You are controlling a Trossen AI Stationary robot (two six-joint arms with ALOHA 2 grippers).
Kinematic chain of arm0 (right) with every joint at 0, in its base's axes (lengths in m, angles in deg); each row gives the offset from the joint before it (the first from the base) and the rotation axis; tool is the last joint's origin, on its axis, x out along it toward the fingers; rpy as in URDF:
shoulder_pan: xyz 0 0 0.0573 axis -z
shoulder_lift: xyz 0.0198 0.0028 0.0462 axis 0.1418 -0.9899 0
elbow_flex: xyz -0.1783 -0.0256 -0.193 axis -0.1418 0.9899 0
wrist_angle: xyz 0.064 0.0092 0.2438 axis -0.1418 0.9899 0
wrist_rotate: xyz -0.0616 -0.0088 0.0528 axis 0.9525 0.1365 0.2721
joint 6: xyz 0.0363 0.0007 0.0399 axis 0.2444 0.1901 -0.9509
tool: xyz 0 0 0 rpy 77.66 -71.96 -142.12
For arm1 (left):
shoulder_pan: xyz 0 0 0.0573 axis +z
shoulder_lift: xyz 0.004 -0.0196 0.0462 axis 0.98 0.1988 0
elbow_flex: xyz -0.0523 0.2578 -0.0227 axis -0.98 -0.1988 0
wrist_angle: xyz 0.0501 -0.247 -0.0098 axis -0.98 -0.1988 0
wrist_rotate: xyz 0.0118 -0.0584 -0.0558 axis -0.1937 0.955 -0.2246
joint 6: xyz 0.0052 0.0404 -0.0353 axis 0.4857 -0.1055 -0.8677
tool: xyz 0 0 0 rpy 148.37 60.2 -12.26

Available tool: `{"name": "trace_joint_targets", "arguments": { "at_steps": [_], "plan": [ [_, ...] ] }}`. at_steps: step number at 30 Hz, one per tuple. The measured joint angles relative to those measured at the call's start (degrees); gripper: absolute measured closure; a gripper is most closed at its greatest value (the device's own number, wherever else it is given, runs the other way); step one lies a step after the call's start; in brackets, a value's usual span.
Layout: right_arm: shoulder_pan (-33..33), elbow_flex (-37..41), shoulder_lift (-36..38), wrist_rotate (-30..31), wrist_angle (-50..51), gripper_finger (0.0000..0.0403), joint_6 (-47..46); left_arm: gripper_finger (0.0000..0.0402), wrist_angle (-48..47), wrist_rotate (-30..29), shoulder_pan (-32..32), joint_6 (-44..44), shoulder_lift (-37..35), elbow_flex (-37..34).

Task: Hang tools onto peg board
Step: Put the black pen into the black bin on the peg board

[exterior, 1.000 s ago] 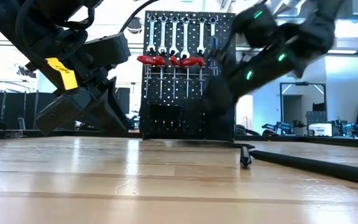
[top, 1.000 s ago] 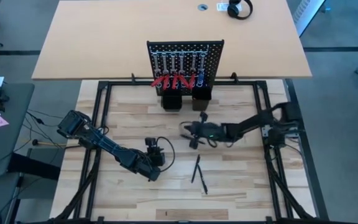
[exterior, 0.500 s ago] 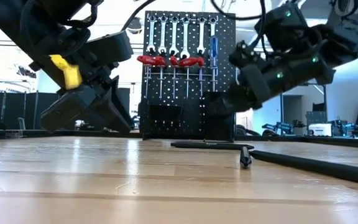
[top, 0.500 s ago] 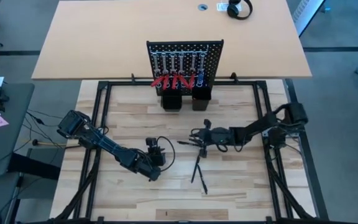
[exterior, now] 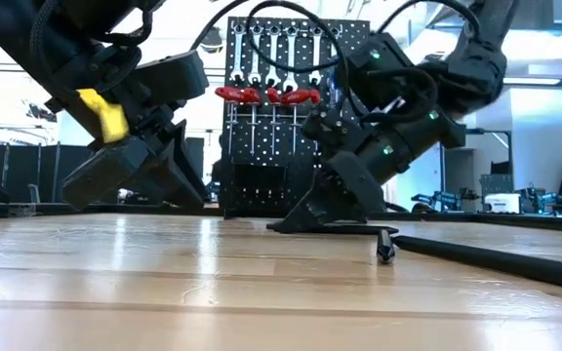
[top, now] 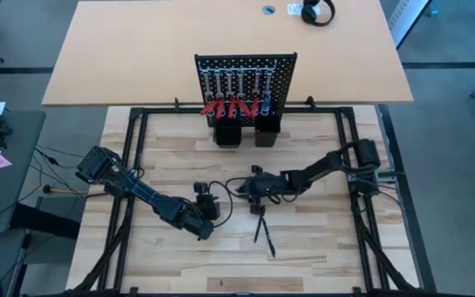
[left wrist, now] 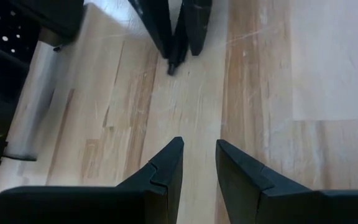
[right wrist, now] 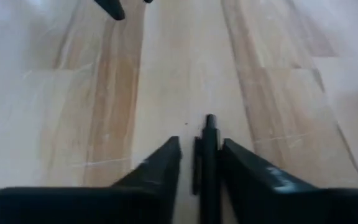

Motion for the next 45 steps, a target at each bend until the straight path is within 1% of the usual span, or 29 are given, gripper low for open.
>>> {"name": "trace_joint_targets", "arguments": {
  "at_steps": [5, 7, 13, 17, 21, 24, 27, 32, 35, 39, 42, 43, 45],
  "plan": [
    [0.59, -0.04, -0.01, -0.23, 3.96, 0.0368, -0.09, 0.0315, -0.08, 0.02, -0.01, -0.07, 0.01, 0.00],
    [0.80, 0.18, 0.15, 0.54, 4.07, 0.0390, 0.16, 0.0315, 0.16, 0.08, -0.01, -0.06, 0.01, 0.00],
    [0.77, 0.86, 4.25, 3.30, 6.06, 0.0397, 0.67, 0.0315, -0.04, 0.31, -0.01, -0.16, 0.01, -0.08],
    [0.77, 1.15, 7.19, 3.74, 7.77, 0.0399, 0.84, 0.0315, 0.67, 0.42, -0.01, -1.17, 0.02, -1.85],
    [0.18, 1.16, 8.53, 3.73, 6.98, 0.0387, 0.70, 0.0315, 1.36, 0.45, 0.08, -2.15, 0.05, -3.12],
    [0.13, 1.05, 10.42, 3.64, 5.56, 0.0368, -0.56, 0.0315, 2.62, 0.45, 0.08, -1.54, 0.05, -3.21],
    [0.16, 1.05, 12.46, 3.34, 6.60, 0.0337, -2.47, 0.0315, 3.86, 0.44, 0.08, -0.47, 0.05, -3.21],
    [0.11, 0.95, 15.56, 3.17, 10.66, 0.0272, -4.81, 0.0315, 4.20, 0.42, 0.08, -0.31, 0.05, -3.21],
    [-0.41, 0.94, 14.64, 3.05, 12.27, 0.0235, -7.20, 0.0315, 4.25, 0.43, 0.08, -0.31, 0.05, -3.21],
    [-1.44, 0.94, 10.02, 2.82, 12.51, 0.0196, -8.42, 0.0315, 4.30, 0.42, 0.08, -0.33, 0.05, -3.21],
    [-2.44, 0.79, 6.93, 3.10, 11.87, 0.0187, -8.09, 0.0315, 4.36, 0.42, 0.08, -0.31, 0.05, -3.21],
    [-2.51, 0.78, 6.26, 3.09, 11.88, 0.0190, -8.13, 0.0315, 4.36, 0.42, 0.08, -0.28, 0.05, -3.21],
    [-2.04, 0.69, 4.66, 3.03, 12.36, 0.0210, -8.15, 0.0315, 4.45, 0.42, 0.08, -0.11, 0.05, -3.21]
  ]
}}
